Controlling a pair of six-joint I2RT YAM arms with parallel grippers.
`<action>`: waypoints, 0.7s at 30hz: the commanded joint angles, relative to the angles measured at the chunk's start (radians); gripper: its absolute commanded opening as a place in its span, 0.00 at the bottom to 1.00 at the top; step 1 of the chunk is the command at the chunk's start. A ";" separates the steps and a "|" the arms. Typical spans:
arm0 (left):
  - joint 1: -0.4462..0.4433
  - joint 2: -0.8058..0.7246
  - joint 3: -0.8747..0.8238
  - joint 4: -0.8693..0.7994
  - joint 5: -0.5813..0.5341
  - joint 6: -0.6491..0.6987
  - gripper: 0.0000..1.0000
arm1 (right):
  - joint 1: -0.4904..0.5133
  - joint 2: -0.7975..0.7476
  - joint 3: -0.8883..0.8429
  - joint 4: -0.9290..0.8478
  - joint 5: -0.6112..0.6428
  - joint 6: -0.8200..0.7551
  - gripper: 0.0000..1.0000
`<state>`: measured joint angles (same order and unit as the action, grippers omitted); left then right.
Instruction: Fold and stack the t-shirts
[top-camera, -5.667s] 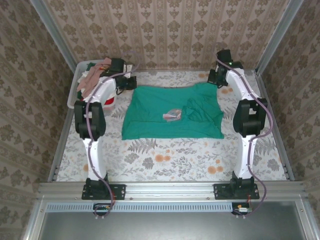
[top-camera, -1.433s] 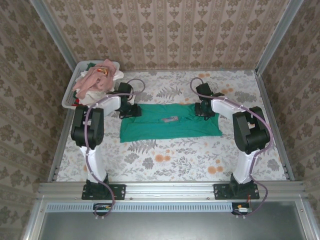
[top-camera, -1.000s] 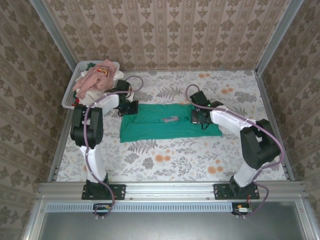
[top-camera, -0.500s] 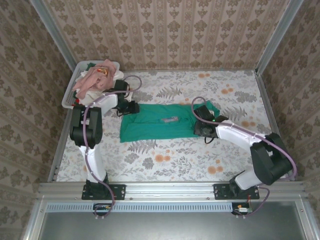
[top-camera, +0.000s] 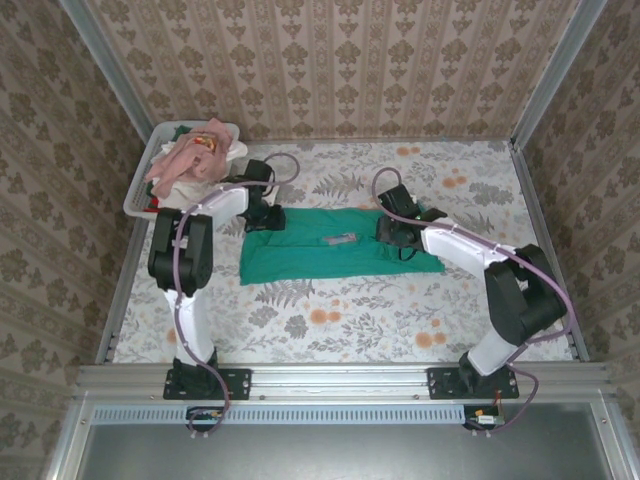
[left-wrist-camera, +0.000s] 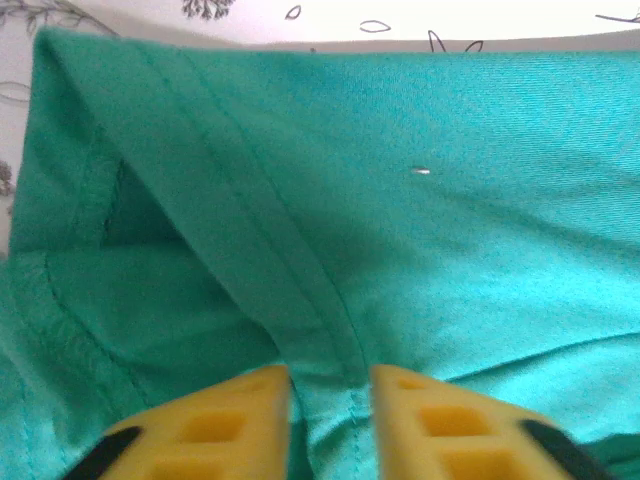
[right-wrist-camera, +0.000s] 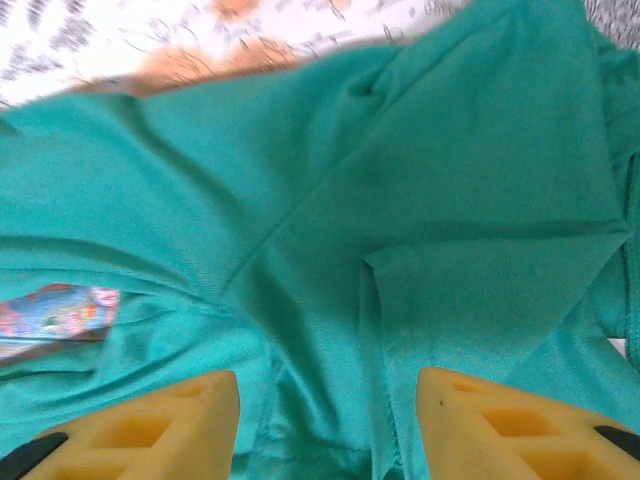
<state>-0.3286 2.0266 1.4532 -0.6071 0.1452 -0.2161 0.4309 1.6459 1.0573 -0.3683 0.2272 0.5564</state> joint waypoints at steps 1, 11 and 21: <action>-0.010 0.019 0.024 -0.054 -0.064 0.016 0.21 | -0.013 0.012 -0.019 0.035 -0.024 -0.003 0.52; -0.008 -0.046 -0.031 -0.031 -0.040 -0.003 0.00 | -0.040 0.006 -0.057 0.037 -0.020 -0.008 0.51; 0.000 -0.137 -0.084 -0.010 -0.056 -0.034 0.33 | -0.047 -0.003 -0.083 0.049 -0.023 -0.004 0.52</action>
<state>-0.3260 1.9030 1.3876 -0.6178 0.0963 -0.2317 0.3862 1.6577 0.9882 -0.3378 0.2100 0.5526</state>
